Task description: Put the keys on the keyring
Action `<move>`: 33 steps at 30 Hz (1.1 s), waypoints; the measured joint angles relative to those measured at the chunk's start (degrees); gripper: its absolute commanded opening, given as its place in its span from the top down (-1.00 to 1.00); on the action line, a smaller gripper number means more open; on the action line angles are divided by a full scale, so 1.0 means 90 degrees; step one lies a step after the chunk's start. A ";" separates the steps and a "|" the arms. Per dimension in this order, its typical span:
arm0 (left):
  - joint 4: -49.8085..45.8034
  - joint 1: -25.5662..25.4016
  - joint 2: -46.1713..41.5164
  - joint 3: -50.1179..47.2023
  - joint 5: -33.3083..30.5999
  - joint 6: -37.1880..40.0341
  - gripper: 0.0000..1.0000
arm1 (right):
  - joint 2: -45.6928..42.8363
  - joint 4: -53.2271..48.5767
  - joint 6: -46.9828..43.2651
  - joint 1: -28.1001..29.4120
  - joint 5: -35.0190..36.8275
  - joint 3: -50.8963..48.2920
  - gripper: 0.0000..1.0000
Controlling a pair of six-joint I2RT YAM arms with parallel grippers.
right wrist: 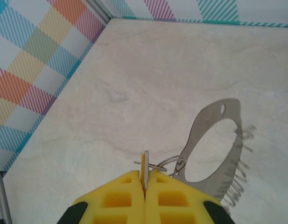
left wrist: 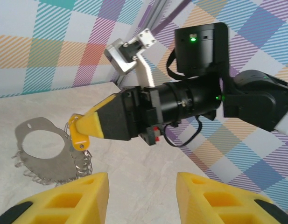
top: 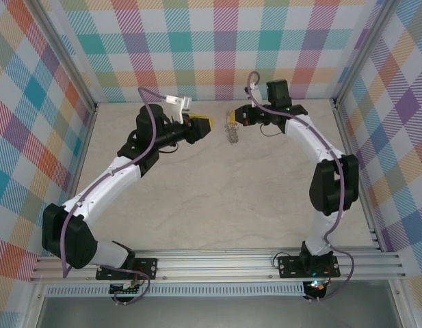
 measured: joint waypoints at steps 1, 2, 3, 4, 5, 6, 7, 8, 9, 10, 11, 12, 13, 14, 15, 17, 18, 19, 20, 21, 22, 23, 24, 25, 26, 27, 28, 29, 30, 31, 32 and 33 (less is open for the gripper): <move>-0.0002 0.0017 -0.0017 0.0000 -0.0012 0.0000 0.16 | 0.0151 -0.0051 -0.0024 -0.0015 0.0010 0.0153 1.00; -0.0005 0.0034 -0.0039 0.0000 -0.0019 0.0000 0.16 | 0.0291 -0.0114 -0.0044 -0.0036 0.0012 0.0313 1.00; -0.0017 0.0041 -0.0058 0.0000 -0.0019 0.0000 0.16 | 0.0415 -0.0151 -0.0053 -0.0041 0.0012 0.0449 1.00; -0.0024 0.0056 -0.0080 0.0000 -0.0022 -0.0005 0.16 | 0.0561 -0.0182 -0.0066 -0.0041 0.0015 0.0600 1.00; -0.0024 0.0058 -0.0104 -0.0007 -0.0022 -0.0015 0.16 | 0.0697 -0.0214 -0.0066 -0.0049 0.0000 0.0731 1.00; -0.0022 0.0058 -0.0126 -0.0019 -0.0022 -0.0019 0.16 | 0.0794 -0.0236 -0.0063 -0.0058 -0.0012 0.0816 1.00; -0.0024 0.0058 -0.0151 -0.0032 -0.0022 -0.0022 0.16 | 0.0903 -0.0248 -0.0046 -0.0066 -0.0041 0.0891 1.00; -0.0024 0.0058 -0.0170 -0.0044 -0.0019 -0.0024 0.16 | 0.0991 -0.0240 -0.0032 -0.0068 -0.0078 0.0916 1.00; -0.0022 0.0061 -0.0180 -0.0056 -0.0019 -0.0046 0.16 | 0.1042 -0.0257 -0.0015 -0.0068 -0.0095 0.0916 1.00; -0.0019 0.0061 -0.0192 -0.0083 -0.0019 -0.0053 0.16 | 0.1095 -0.0272 0.0015 -0.0066 -0.0124 0.0913 1.00; -0.0022 0.0066 -0.0204 -0.0114 -0.0019 -0.0073 0.16 | 0.1134 -0.0245 0.0058 -0.0056 -0.0148 0.0894 1.00; -0.0019 0.0068 -0.0209 -0.0146 -0.0019 -0.0095 0.16 | 0.1141 -0.0204 0.0107 -0.0041 -0.0170 0.0843 1.00; -0.0022 0.0073 -0.0216 -0.0175 -0.0019 -0.0119 0.16 | 0.1141 -0.0172 0.0148 -0.0022 -0.0172 0.0765 1.00; -0.0022 0.0078 -0.0221 -0.0204 -0.0019 -0.0141 0.16 | 0.1139 -0.0104 0.0189 0.0007 -0.0202 0.0661 1.00; -0.0019 0.0080 -0.0221 -0.0223 -0.0022 -0.0146 0.16 | 0.1139 -0.0002 0.0240 0.0049 -0.0219 0.0529 1.00; -0.0010 0.0083 -0.0233 -0.0272 -0.0019 -0.0168 0.16 | 0.1129 0.0151 0.0347 0.0134 -0.0226 0.0223 1.00; 0.0000 0.0083 -0.0245 -0.0306 -0.0019 -0.0172 0.16 | 0.1127 0.0233 0.0398 0.0185 -0.0228 0.0036 1.00; 0.0017 0.0083 -0.0253 -0.0338 -0.0019 -0.0187 0.16 | 0.1127 0.0287 0.0461 0.0228 -0.0231 -0.0126 1.00; 0.0032 0.0083 -0.0262 -0.0369 -0.0019 -0.0199 0.16 | 0.1127 0.0342 0.0517 0.0279 -0.0238 -0.0313 1.00; 0.0044 0.0083 -0.0265 -0.0406 -0.0017 -0.0223 0.16 | 0.1122 0.0425 0.0571 0.0325 -0.0238 -0.0493 1.00; 0.0046 0.0083 -0.0265 -0.0427 -0.0017 -0.0245 0.16 | 0.1105 0.0510 0.0641 0.0374 -0.0238 -0.0685 1.00; 0.0070 0.0083 -0.0265 -0.0464 -0.0017 -0.0289 0.16 | 0.1081 0.0578 0.0695 0.0418 -0.0233 -0.0884 1.00; 0.0085 0.0083 -0.0265 -0.0500 -0.0015 -0.0313 0.16 | 0.1037 0.0680 0.0765 0.0466 -0.0226 -0.1107 1.00; 0.0102 0.0083 -0.0265 -0.0527 -0.0015 -0.0335 0.16 | 0.0996 0.0750 0.0835 0.0500 -0.0216 -0.1282 1.00; 0.0126 0.0083 -0.0265 -0.0554 -0.0012 -0.0347 0.16 | 0.0933 0.0855 0.0913 0.0542 -0.0214 -0.1494 1.00; 0.0163 0.0083 -0.0265 -0.0580 -0.0012 -0.0369 0.16 | 0.0865 0.0996 0.1001 0.0585 -0.0211 -0.1705 1.00; 0.0187 0.0083 -0.0265 -0.0593 -0.0010 -0.0386 0.16 | 0.0811 0.1073 0.1061 0.0617 -0.0214 -0.1853 1.00; 0.0202 0.0083 -0.0265 -0.0602 0.0002 -0.0415 0.16 | 0.0753 0.1185 0.1146 0.0658 -0.0214 -0.2021 1.00; 0.0214 0.0083 -0.0267 -0.0612 0.0012 -0.0452 0.16 | 0.0712 0.1290 0.1209 0.0699 -0.0214 -0.2164 1.00; 0.0219 0.0083 -0.0265 -0.0612 0.0015 -0.0471 0.16 | 0.0695 0.1384 0.1268 0.0731 -0.0214 -0.2268 1.00; 0.0221 0.0083 -0.0265 -0.0612 0.0034 -0.0498 0.16 | 0.0687 0.1503 0.1348 0.0777 -0.0214 -0.2385 1.00; 0.0223 0.0083 -0.0267 -0.0612 0.0044 -0.0508 0.16 | 0.0687 0.1608 0.1413 0.0823 -0.0214 -0.2499 1.00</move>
